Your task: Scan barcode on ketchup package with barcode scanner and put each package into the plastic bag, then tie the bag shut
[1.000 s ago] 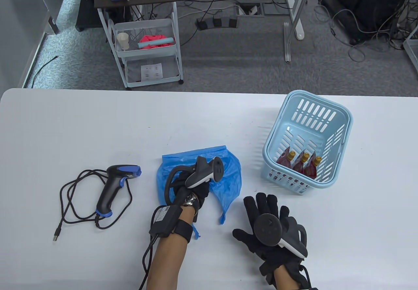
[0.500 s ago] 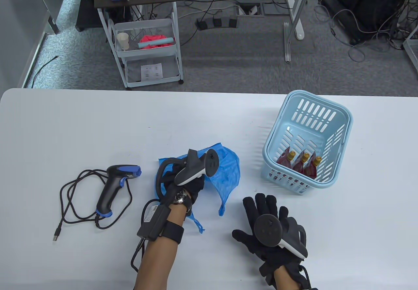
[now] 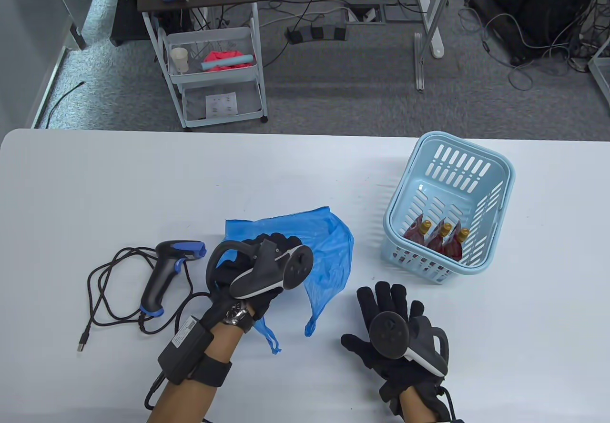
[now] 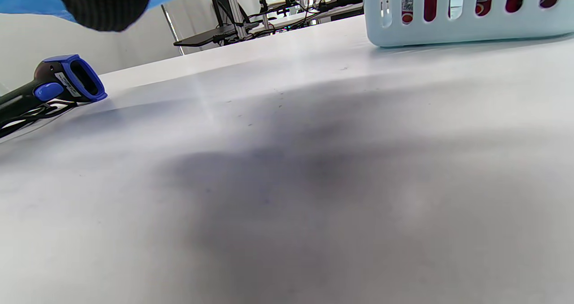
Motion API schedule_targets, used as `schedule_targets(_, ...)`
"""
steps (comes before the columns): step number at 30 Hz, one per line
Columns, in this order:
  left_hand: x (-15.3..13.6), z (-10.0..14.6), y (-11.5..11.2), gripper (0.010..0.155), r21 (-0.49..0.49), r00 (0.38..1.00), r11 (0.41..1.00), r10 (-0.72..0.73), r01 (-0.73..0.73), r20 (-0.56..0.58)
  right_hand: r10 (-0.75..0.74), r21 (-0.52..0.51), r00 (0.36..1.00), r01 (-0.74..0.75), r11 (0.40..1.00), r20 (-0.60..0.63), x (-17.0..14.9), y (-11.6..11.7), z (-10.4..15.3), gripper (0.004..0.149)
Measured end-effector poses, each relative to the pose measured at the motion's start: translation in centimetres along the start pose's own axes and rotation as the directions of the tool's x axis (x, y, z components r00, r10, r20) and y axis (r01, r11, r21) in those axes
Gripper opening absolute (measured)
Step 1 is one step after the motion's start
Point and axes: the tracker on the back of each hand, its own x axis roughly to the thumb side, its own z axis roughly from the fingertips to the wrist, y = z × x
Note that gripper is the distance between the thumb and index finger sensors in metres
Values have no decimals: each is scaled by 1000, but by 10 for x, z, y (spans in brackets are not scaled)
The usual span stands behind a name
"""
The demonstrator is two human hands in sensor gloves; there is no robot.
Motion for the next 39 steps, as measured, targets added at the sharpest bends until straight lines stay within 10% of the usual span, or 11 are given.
schedule_targets(17,17,69,-39,39,47,992,998,-48,43,116,15,-20,1000,-15,1000,-17,1,-1,3,92)
schedule_targets(39,56,65,-118,39,-89,969,991,-82,105,232,24,-34,999,-25,999,-41,-2,-3,4,90)
